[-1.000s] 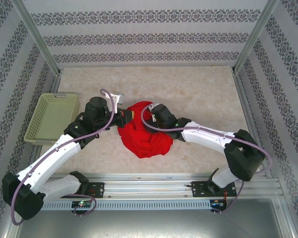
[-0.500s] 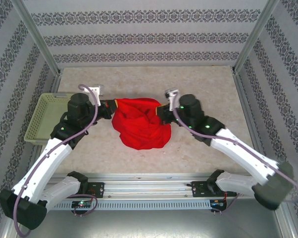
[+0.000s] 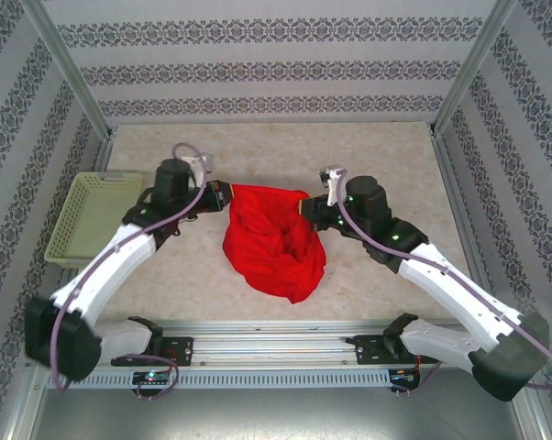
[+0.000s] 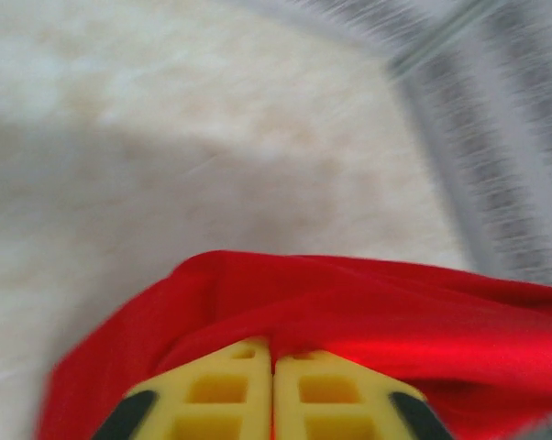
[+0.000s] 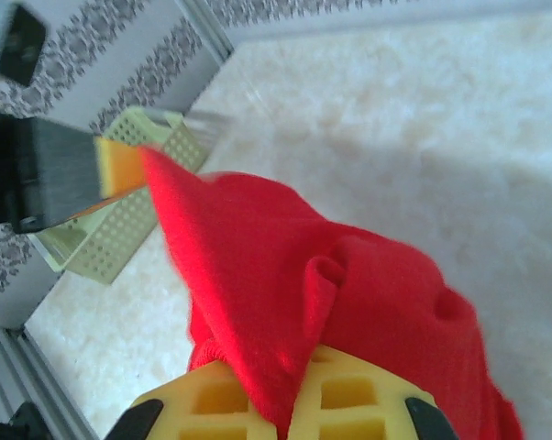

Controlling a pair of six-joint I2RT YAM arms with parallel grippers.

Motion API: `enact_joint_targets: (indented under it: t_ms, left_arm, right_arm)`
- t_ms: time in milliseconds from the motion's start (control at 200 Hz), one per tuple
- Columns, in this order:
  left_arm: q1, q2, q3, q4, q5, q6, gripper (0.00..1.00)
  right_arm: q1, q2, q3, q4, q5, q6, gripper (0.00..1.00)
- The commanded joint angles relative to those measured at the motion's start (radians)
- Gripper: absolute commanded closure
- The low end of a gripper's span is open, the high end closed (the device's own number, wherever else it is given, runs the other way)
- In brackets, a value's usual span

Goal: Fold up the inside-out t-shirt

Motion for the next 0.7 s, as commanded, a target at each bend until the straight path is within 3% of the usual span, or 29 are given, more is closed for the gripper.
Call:
enact_joint_targets:
  t_ms: [0,120,310,530,694]
  left_arm:
    - [0.004,0.091,0.053,-0.266,-0.130,0.053,0.63]
    - [-0.086,-0.017,-0.049,-0.124,-0.110,0.112,0.52]
    - [-0.332,-0.272,-0.259,0.243,-0.023,0.200,0.39]
    - [-0.354,-0.191,-0.305,0.429,0.014,0.130,0.36]
    - [-0.358,-0.104,-0.282,0.499,0.039,0.127,0.28]
  right_arm:
    - [0.009,0.004,-0.004,0.091,-0.064,0.059,1.00]
    - [0.074,0.015,0.032,0.098,-0.025,0.042,1.00]
    - [0.136,0.044,0.096,0.104,-0.003,0.045,1.00]
    - [0.193,0.054,0.106,0.167,0.004,0.032,1.00]
    - [0.207,0.071,0.105,0.185,-0.008,0.034,1.00]
